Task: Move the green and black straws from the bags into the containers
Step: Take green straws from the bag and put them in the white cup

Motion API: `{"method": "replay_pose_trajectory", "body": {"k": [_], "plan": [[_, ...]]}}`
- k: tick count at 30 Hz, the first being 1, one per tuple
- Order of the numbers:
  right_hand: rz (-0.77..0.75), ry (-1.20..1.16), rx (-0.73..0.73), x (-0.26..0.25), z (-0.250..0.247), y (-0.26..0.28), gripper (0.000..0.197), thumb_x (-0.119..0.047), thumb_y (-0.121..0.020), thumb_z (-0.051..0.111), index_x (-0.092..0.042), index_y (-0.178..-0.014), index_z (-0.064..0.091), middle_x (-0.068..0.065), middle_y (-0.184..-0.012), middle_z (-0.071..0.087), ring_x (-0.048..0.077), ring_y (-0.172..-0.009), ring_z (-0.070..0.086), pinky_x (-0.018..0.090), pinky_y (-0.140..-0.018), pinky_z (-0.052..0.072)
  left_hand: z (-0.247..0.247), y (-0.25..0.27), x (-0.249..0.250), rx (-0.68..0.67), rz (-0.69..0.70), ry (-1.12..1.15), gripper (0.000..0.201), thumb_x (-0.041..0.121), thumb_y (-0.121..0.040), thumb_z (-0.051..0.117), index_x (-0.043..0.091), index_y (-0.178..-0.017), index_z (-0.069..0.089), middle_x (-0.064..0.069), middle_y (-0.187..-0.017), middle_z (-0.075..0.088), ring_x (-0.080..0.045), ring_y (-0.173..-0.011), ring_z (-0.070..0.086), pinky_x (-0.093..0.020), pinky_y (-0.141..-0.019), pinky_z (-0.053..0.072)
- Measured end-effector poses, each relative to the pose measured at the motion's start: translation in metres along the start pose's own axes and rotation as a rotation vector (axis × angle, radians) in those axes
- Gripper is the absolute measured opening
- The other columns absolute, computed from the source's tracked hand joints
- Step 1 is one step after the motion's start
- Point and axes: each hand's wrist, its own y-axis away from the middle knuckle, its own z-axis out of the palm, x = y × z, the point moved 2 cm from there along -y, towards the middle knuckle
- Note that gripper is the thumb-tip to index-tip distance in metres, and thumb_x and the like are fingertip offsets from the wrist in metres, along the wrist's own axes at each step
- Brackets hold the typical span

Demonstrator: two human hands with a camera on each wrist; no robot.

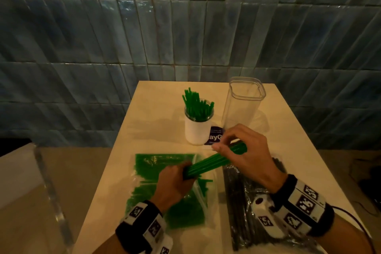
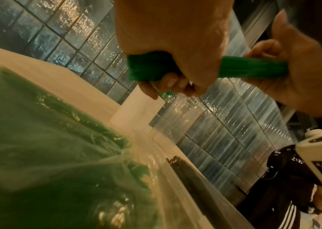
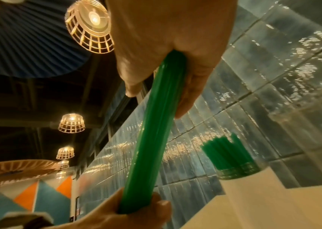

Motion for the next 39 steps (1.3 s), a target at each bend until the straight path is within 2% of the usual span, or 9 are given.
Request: {"method": "replay_pose_trajectory", "body": {"k": [7, 12, 17, 21, 25, 30, 33, 36, 39], "plan": [[0.132, -0.327, 0.196, -0.016, 0.009, 0.011, 0.032, -0.046, -0.079, 0.063, -0.033, -0.105, 0.05, -0.007, -0.099, 0.064, 0.012, -0.087, 0.066, 0.028, -0.077, 0.056, 0.008, 0.01, 0.004, -0.023, -0.002, 0.29, 0.015, 0.018, -0.089, 0.06, 0.024, -0.102, 0.061, 0.014, -0.068, 0.059, 0.004, -0.058, 0.058, -0.011, -0.053, 0.043], [0.176, -0.482, 0.225, -0.01, 0.008, 0.024, 0.019, -0.061, -0.08, 0.057, -0.043, -0.085, 0.056, 0.002, -0.069, 0.065, 0.023, -0.063, 0.067, 0.043, -0.068, 0.058, 0.03, 0.0, 0.028, -0.11, 0.077, 0.307, 0.005, 0.019, -0.09, 0.059, 0.017, -0.093, 0.062, -0.004, -0.075, 0.065, -0.01, -0.062, 0.059, -0.027, -0.061, 0.051], [0.048, -0.476, 0.197, -0.009, -0.011, 0.003, 0.008, -0.054, -0.086, 0.055, -0.047, -0.089, 0.055, -0.009, -0.066, 0.062, 0.017, -0.057, 0.064, 0.039, -0.061, 0.057, 0.047, -0.02, 0.041, -0.148, -0.147, 0.354, 0.017, 0.03, -0.094, 0.053, 0.014, -0.095, 0.059, -0.007, -0.078, 0.062, -0.01, -0.06, 0.054, -0.031, -0.064, 0.052], [-0.098, -0.451, 0.265, -0.007, -0.015, -0.016, 0.022, -0.038, -0.093, 0.05, -0.04, -0.114, 0.047, -0.014, -0.079, 0.057, 0.013, -0.062, 0.064, 0.036, -0.061, 0.057, 0.046, -0.032, 0.063, -0.18, -0.199, 0.409, 0.026, 0.038, -0.093, 0.05, 0.02, -0.075, 0.052, -0.003, -0.067, 0.054, -0.01, -0.053, 0.047, -0.017, -0.052, 0.045], [-0.1, -0.43, 0.294, 0.001, -0.007, -0.026, 0.008, -0.043, -0.094, 0.047, -0.041, -0.101, 0.05, -0.011, -0.077, 0.053, 0.011, -0.056, 0.054, 0.031, -0.051, 0.048, 0.052, -0.039, 0.071, -0.113, -0.258, 0.534, 0.034, 0.027, -0.093, 0.054, 0.02, -0.061, 0.043, 0.004, -0.056, 0.041, -0.009, -0.048, 0.036, -0.017, -0.052, 0.036], [-0.228, -0.426, 0.282, 0.001, -0.008, -0.036, 0.021, -0.04, -0.097, 0.043, -0.019, -0.098, 0.047, -0.014, -0.077, 0.048, -0.008, -0.062, 0.047, 0.015, -0.056, 0.042, 0.057, -0.05, 0.06, -0.152, -0.371, 0.701, 0.02, 0.034, -0.07, 0.06, 0.015, -0.076, 0.056, 0.003, -0.063, 0.055, -0.012, -0.062, 0.053, -0.024, -0.063, 0.046], [-0.239, -0.419, 0.304, 0.004, -0.014, -0.047, 0.019, -0.037, -0.093, 0.051, -0.022, -0.104, 0.047, -0.006, -0.072, 0.051, 0.004, -0.058, 0.053, 0.021, -0.053, 0.047, 0.055, -0.06, 0.061, -0.142, -0.415, 0.829, 0.012, 0.014, -0.084, 0.064, 0.006, -0.09, 0.059, -0.001, -0.067, 0.062, -0.012, -0.061, 0.06, -0.025, -0.066, 0.053], [-0.195, -0.458, 0.247, 0.013, -0.017, -0.054, 0.021, -0.033, -0.092, 0.053, -0.035, -0.112, 0.046, -0.003, -0.076, 0.052, 0.009, -0.056, 0.054, 0.024, -0.053, 0.048, 0.051, -0.07, 0.058, -0.198, -0.455, 0.944, 0.048, 0.019, -0.073, 0.076, 0.002, -0.111, 0.052, -0.007, -0.085, 0.069, -0.016, -0.071, 0.067, -0.03, -0.071, 0.057], [-0.113, -0.492, 0.337, 0.026, -0.032, -0.069, 0.023, -0.026, -0.093, 0.048, -0.039, -0.111, 0.042, -0.006, -0.074, 0.049, 0.007, -0.053, 0.046, 0.02, -0.049, 0.042, 0.044, -0.077, 0.042, -0.221, -0.472, 0.832, 0.085, 0.033, -0.042, 0.088, 0.021, -0.115, 0.045, -0.01, -0.106, 0.063, -0.022, -0.09, 0.067, -0.035, -0.08, 0.056]]}}
